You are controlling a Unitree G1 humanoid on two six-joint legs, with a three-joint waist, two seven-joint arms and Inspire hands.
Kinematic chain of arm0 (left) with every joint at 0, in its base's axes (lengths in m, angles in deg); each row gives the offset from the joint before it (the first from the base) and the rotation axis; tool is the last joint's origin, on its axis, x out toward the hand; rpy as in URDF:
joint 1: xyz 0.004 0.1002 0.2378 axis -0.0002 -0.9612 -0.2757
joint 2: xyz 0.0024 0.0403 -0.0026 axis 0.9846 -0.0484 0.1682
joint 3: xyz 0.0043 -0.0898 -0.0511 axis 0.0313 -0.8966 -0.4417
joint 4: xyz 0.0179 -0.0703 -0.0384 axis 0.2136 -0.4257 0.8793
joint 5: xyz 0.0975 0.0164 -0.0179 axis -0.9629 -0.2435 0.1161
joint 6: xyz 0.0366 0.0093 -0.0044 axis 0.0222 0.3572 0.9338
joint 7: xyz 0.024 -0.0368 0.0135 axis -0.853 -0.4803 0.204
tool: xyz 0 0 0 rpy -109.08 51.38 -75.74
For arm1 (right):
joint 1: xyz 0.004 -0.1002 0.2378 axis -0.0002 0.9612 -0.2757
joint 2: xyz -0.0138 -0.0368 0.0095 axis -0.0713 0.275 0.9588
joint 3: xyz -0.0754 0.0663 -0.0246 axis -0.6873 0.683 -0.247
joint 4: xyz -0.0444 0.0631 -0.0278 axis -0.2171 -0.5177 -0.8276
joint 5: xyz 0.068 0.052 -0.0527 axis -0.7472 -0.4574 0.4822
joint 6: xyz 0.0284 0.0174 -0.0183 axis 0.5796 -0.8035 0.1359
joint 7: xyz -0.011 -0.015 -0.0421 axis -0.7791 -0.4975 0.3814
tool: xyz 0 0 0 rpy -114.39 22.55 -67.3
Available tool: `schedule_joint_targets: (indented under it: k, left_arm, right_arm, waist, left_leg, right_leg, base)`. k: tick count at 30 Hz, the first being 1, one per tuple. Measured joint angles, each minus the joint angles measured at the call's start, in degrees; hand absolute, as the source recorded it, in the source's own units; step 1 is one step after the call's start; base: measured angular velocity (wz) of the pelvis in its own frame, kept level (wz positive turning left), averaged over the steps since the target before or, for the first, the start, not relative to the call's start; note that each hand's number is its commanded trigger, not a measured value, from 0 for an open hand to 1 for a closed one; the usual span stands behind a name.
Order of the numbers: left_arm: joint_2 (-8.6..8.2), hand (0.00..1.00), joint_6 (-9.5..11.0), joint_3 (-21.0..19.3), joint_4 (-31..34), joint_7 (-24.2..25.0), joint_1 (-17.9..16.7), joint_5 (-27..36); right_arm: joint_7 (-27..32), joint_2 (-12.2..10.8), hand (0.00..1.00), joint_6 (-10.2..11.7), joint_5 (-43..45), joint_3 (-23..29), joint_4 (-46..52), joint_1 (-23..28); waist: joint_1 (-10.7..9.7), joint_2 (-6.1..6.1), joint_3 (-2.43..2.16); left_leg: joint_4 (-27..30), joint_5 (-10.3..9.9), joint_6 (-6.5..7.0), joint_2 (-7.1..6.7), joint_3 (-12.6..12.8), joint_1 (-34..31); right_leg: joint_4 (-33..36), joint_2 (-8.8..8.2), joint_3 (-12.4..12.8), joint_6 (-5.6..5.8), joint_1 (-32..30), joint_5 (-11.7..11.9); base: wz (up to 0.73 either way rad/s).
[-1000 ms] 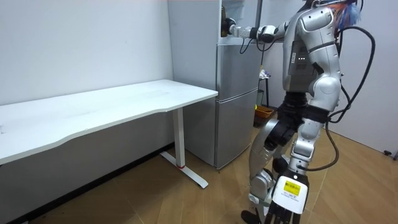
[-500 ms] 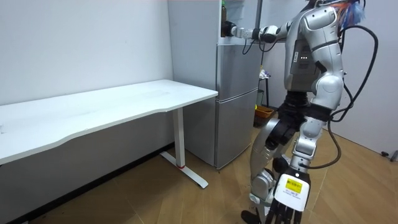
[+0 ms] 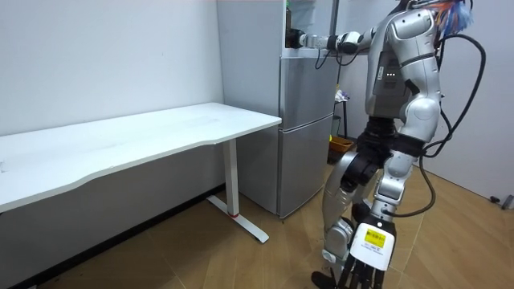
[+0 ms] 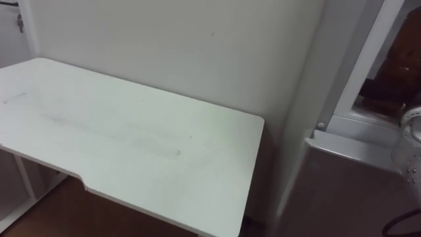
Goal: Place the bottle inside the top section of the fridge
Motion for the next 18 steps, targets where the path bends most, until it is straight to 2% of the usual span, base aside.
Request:
schedule_joint_targets:
  k: [5, 8, 11, 12, 18]
  left_arm:
    - [-0.15, 0.00, -0.03, 0.00, 0.20, 0.00, 0.00, -0.09]
    - [-0.15, 0.00, -0.04, -0.20, 0.07, 0.00, 0.00, -0.17]
    - [-0.18, 0.00, -0.07, -0.42, -0.64, 0.00, 0.21, -0.16]
    - [-0.23, 0.00, -0.11, -0.44, -0.66, 0.02, 0.12, -0.14]
    - [-0.65, 0.00, -0.12, -2.15, -0.65, 0.14, 0.23, -0.30]
  right_arm:
    - [-0.40, -0.02, 0.00, -0.21, -0.19, 0.22, 0.00, 0.04]
    - [-1.47, -0.08, 0.00, -0.82, -0.79, 0.21, 0.01, 0.10]
    - [-2.35, -0.09, 0.00, -0.91, -1.77, 0.19, 0.99, 0.93]
    - [-2.61, -0.09, 0.00, -1.10, -1.80, 0.20, 1.57, 1.32]
    - [-2.80, -0.11, 0.00, -2.24, -2.00, 0.26, 2.51, 1.57]
  waist:
    - [0.10, -0.16, -0.07]
    - [0.48, -0.59, -0.28]
    - [0.53, -1.05, -0.24]
    - [0.48, -1.08, -0.02]
    - [0.17, -1.82, -0.25]
  left_leg:
    - [-0.55, 0.04, -0.02, 0.00, 0.36, 0.63]
    - [-1.90, 0.32, -0.09, 0.10, 1.50, 1.86]
    - [-2.90, 0.41, -0.14, 0.17, 2.26, 2.98]
    - [-3.06, 0.35, -0.11, 0.20, 2.70, 3.20]
    - [-3.99, 0.28, 0.01, 0.12, 3.45, 3.99]
  right_leg:
    - [0.01, 0.00, 0.25, 0.01, 0.42, 0.01]
    - [0.04, 0.00, 1.36, 0.02, 0.65, 0.00]
    - [-0.01, 0.07, 2.25, 0.01, 1.06, 0.01]
    - [-0.25, 0.11, 2.54, 0.03, 1.41, 0.00]
    - [-0.96, 0.12, 3.17, 0.28, 1.90, 0.07]
  base:
    - [-0.02]
    - [-0.16]
    - [-0.14]
    - [-0.12]
    - [-0.06]
